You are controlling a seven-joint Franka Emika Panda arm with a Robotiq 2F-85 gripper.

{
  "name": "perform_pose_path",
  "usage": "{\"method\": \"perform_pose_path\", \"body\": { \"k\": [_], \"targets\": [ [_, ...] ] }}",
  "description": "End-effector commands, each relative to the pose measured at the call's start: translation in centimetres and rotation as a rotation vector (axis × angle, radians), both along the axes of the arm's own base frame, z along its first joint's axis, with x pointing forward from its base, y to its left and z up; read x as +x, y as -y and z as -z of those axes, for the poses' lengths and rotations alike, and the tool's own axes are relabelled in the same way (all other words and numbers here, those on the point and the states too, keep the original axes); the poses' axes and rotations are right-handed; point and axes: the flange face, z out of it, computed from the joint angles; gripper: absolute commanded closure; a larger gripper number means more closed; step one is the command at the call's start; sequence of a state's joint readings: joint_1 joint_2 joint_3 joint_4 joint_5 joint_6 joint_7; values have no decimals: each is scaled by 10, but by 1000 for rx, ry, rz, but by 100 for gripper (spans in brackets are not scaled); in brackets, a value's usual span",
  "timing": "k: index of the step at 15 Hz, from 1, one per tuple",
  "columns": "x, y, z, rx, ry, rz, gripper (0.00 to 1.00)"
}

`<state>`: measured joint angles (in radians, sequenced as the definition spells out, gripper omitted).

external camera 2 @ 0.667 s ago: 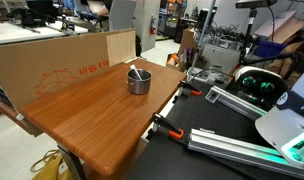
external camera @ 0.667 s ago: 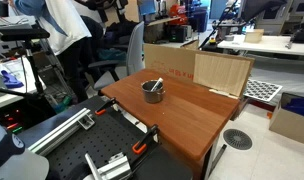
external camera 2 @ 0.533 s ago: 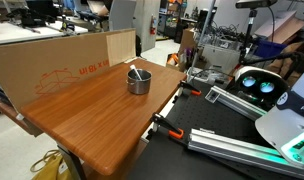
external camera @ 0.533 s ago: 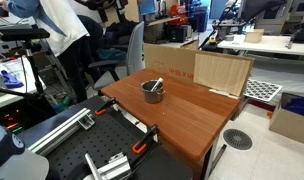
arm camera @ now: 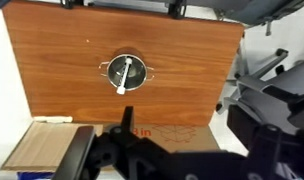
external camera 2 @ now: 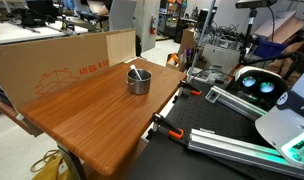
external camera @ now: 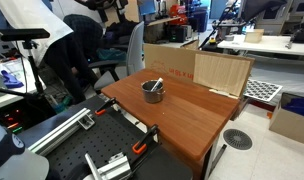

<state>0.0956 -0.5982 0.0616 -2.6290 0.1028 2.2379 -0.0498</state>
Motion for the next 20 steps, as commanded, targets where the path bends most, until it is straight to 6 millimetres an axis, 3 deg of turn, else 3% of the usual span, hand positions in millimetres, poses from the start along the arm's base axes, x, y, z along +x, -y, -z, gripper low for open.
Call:
{"method": "perform_pose_path", "body": {
  "k": [1,16,20],
  "targets": [
    [0,0,0,0,-1,0,0],
    [3,4,0,5,-7,7,0],
    [22,21,25,33,-61,75,0]
  ]
}}
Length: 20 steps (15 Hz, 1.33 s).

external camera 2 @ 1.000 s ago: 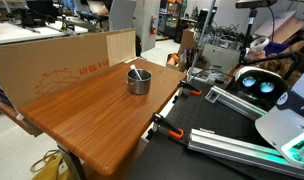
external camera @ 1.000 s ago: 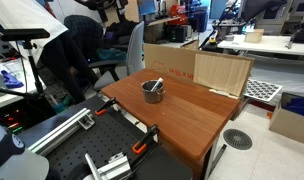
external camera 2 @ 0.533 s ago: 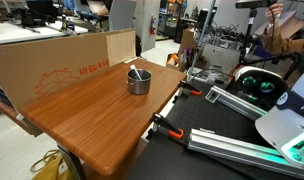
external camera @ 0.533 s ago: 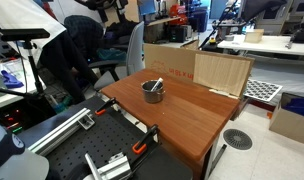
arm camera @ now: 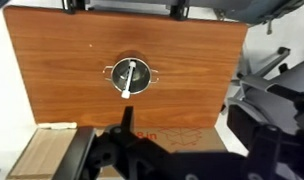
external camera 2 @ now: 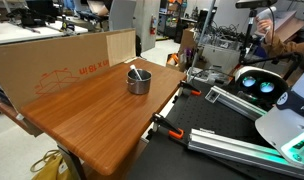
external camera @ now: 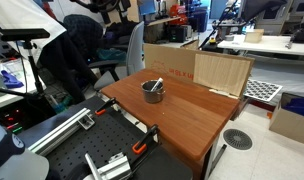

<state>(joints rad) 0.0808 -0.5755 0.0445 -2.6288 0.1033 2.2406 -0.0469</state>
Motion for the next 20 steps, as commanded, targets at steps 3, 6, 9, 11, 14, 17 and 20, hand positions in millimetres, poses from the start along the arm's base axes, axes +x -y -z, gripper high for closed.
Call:
{"method": "perform_pose_path", "body": {
  "k": [3,6,9,11,14,17,20],
  "targets": [
    [33,20,45,41,-73,94,0],
    [54,24,74,46,-108,138,0],
    [79,23,100,45,-142,194,0],
    [95,23,117,42,-153,229,0],
    [117,23,142,30,-183,269,0],
    [131,23,165,26,-230,276,0],
    [141,24,184,11,-263,279,0]
  ]
}}
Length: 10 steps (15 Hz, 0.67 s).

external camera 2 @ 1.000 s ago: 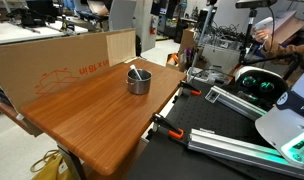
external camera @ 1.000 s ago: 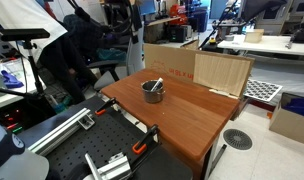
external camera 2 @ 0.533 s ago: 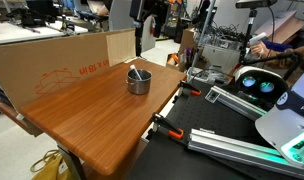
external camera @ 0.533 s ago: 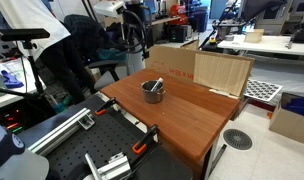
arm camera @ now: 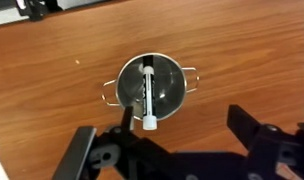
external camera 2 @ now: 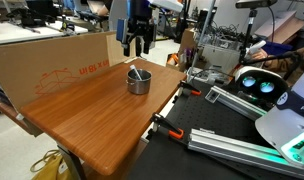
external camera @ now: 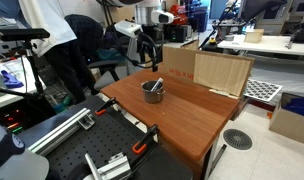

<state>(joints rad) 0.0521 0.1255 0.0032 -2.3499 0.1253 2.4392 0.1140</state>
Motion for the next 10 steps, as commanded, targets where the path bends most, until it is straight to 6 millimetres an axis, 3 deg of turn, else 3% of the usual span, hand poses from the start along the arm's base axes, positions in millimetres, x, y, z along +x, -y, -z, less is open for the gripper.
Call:
{"method": "perform_pose_path", "body": {
  "k": [1,10],
  "targets": [
    [16,2,15,-9,-31,26,0],
    [39,1,57,-27,-94,56,0]
  ]
}}
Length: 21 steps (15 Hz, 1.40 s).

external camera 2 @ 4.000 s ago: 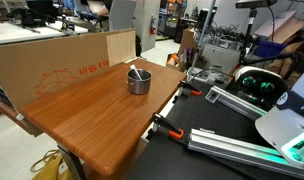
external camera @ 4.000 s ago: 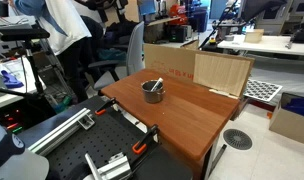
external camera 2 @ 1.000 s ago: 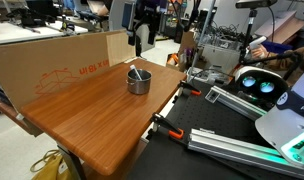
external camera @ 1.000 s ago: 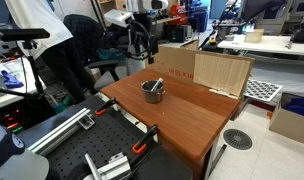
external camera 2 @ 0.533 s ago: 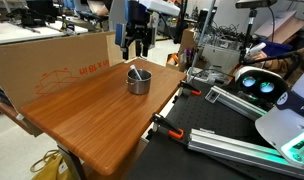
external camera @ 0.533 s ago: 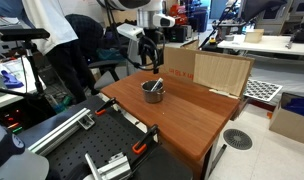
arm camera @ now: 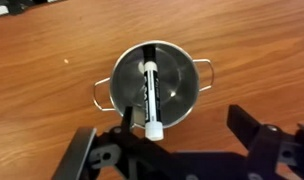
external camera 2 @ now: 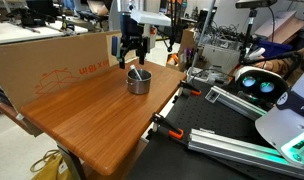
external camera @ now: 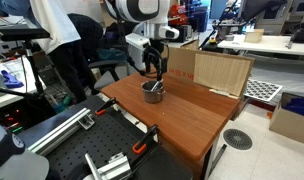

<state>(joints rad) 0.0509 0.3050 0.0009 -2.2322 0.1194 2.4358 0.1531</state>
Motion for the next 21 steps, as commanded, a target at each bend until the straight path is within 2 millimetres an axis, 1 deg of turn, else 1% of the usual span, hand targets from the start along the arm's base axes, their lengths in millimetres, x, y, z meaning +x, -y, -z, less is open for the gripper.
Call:
{"method": "perform_pose_path", "body": {
  "k": [1,4,5,6,8,14,16,17,18,21],
  "targets": [
    [12,1,11,-20,-37,25,0],
    [16,0,21,-24,-54,30,0],
    [17,-1,23,-22,-61,29,4],
    [19,-1,25,-22,-67,30,26],
    [21,-1,28,-22,-72,29,31],
    [27,-2,30,-20,-87,24,78],
    [29,-3,29,-20,-89,20,92],
    [29,-3,29,-23,-92,18,95],
    [29,-3,29,-23,-94,16,93],
    [30,-3,28,-26,-104,16,93]
  ]
}}
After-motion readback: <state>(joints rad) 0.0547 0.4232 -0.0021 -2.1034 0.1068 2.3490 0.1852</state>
